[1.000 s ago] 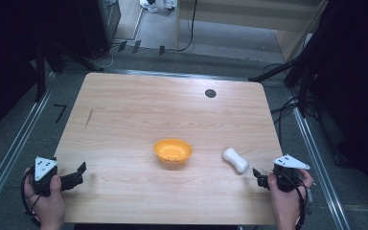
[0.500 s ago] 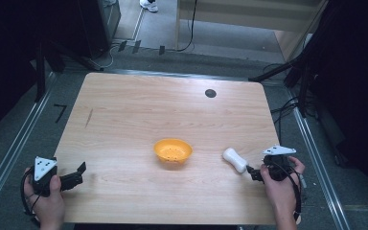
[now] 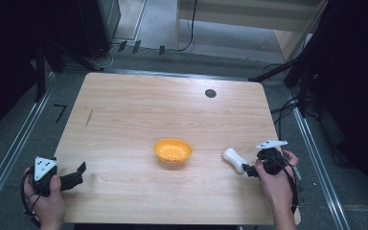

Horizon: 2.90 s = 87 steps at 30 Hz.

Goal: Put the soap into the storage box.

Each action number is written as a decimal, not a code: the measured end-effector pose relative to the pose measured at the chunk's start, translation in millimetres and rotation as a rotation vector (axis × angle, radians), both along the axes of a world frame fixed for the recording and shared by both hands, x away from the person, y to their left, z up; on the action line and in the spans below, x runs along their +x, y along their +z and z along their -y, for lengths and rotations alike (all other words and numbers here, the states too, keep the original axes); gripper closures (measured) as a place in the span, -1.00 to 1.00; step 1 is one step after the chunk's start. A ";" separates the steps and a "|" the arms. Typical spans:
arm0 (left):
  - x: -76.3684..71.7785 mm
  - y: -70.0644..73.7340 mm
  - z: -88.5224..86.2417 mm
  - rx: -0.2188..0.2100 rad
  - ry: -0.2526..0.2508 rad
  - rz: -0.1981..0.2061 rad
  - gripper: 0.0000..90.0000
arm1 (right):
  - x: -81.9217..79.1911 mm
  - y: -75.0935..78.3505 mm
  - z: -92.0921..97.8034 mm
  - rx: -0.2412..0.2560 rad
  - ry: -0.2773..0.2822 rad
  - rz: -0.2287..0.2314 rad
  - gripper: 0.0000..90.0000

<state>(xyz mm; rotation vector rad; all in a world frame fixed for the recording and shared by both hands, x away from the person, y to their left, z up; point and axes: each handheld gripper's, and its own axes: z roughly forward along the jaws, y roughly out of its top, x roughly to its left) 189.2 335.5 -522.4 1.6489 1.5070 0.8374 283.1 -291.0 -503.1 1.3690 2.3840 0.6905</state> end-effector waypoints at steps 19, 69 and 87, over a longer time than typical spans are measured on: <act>0.1 0.1 -0.4 -0.004 0.001 0.001 -1.00 | 9.3 8.9 -23.1 0.000 0.055 -0.024 -0.72; 0.4 -0.1 -0.8 -0.010 0.002 0.000 -1.00 | 31.4 -12.4 -46.9 -0.029 0.111 -0.154 0.10; 0.4 -0.1 -1.1 -0.013 0.003 0.000 -1.00 | 26.6 -14.7 -42.7 -0.002 0.127 -0.116 0.11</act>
